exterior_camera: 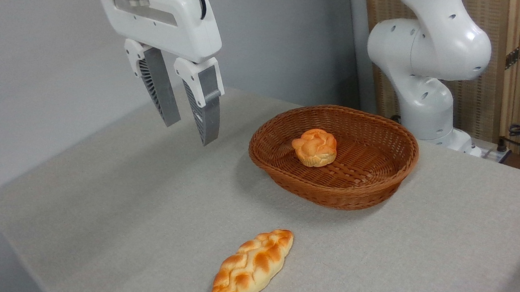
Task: Put bread into the basket
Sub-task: 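Open the gripper to release the bun and raise the arm away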
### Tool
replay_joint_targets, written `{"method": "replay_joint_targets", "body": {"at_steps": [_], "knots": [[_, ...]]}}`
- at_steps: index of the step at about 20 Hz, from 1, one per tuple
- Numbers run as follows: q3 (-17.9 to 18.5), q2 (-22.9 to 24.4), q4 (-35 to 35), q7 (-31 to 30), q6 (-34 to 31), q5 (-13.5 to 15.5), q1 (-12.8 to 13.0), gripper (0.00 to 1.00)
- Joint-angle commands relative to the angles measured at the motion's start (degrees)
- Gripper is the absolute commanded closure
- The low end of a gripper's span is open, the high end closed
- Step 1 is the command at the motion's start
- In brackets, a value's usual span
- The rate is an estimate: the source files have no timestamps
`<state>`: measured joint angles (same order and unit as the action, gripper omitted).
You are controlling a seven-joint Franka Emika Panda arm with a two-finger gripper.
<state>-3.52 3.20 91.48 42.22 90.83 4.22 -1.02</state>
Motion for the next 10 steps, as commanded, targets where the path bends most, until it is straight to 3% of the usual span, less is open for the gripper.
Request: {"method": "replay_joint_targets", "body": {"at_steps": [1, 10], "knots": [[-0.8, -0.8, -0.7, -0.1, -1.7, -2.5, -0.6, 0.00], [-1.4, -1.2, -0.5, 0.1, -1.7, -2.4, -0.7, 0.00]]}}
